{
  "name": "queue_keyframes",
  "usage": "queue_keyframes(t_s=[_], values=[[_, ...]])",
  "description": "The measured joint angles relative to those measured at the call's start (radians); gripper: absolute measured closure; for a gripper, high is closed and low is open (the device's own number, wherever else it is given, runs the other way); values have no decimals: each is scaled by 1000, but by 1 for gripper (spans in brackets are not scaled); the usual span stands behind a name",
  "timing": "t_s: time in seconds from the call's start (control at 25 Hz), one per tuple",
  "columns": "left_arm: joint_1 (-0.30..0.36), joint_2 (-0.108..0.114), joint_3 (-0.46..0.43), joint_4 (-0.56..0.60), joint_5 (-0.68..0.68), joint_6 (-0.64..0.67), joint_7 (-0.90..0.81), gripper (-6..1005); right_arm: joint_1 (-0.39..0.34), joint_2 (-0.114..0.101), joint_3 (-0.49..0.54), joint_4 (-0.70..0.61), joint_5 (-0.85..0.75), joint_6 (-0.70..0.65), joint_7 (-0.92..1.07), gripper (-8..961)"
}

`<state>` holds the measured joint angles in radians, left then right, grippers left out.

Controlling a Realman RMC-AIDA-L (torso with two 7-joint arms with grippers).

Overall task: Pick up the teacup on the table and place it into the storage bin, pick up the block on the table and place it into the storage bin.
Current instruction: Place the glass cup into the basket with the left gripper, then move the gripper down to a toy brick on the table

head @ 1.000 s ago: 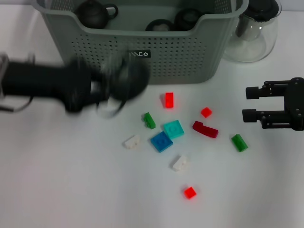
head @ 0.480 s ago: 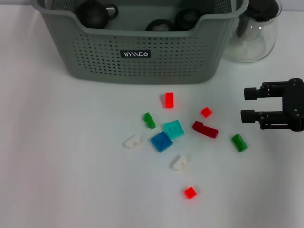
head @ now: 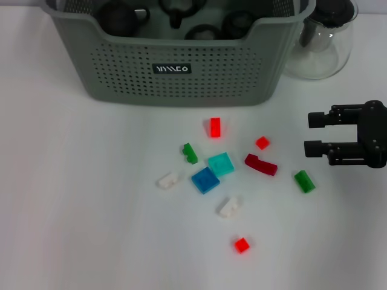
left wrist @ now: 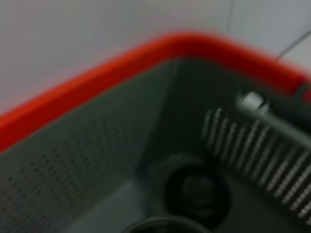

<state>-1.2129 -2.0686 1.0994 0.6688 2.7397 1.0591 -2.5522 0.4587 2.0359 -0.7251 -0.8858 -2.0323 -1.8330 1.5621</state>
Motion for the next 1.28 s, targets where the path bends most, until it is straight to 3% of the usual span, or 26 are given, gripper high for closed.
queue_keyframes(t_s=[0.12, 0.56, 0.68, 0.8, 0.88, 0.96, 1.04, 1.16, 1.28], values=[[-17, -38, 22, -43, 98, -54, -17, 944, 0, 1, 1, 0, -2, 2, -1, 271], [-4, -45, 38, -74, 112, -110, -56, 920, 0, 0, 1, 1, -3, 3, 6, 271], [37, -57, -2, 26, 70, -62, -37, 851, 0, -1, 1, 1, -3, 3, 6, 270], [159, -88, -68, 269, -85, 22, 38, 757, 0, -3, 1, 1, -2, 4, 5, 270], [307, -103, -109, 517, -330, 78, 135, 678, 0, -4, 1, 1, -1, 3, 5, 270], [410, -100, -140, 636, -556, 124, 221, 585, 0, -5, 2, 1, 1, 1, 3, 271], [480, -101, -204, 691, -746, 213, 324, 491, 0, -5, 3, 1, 3, 0, 1, 272], [554, -100, -380, 685, -970, 461, 477, 409, 4, -4, 4, 1, 3, 0, -1, 272], [601, -97, -498, 655, -1013, 640, 566, 354, 3, -3, 9, 1, 3, -2, -1, 272]])
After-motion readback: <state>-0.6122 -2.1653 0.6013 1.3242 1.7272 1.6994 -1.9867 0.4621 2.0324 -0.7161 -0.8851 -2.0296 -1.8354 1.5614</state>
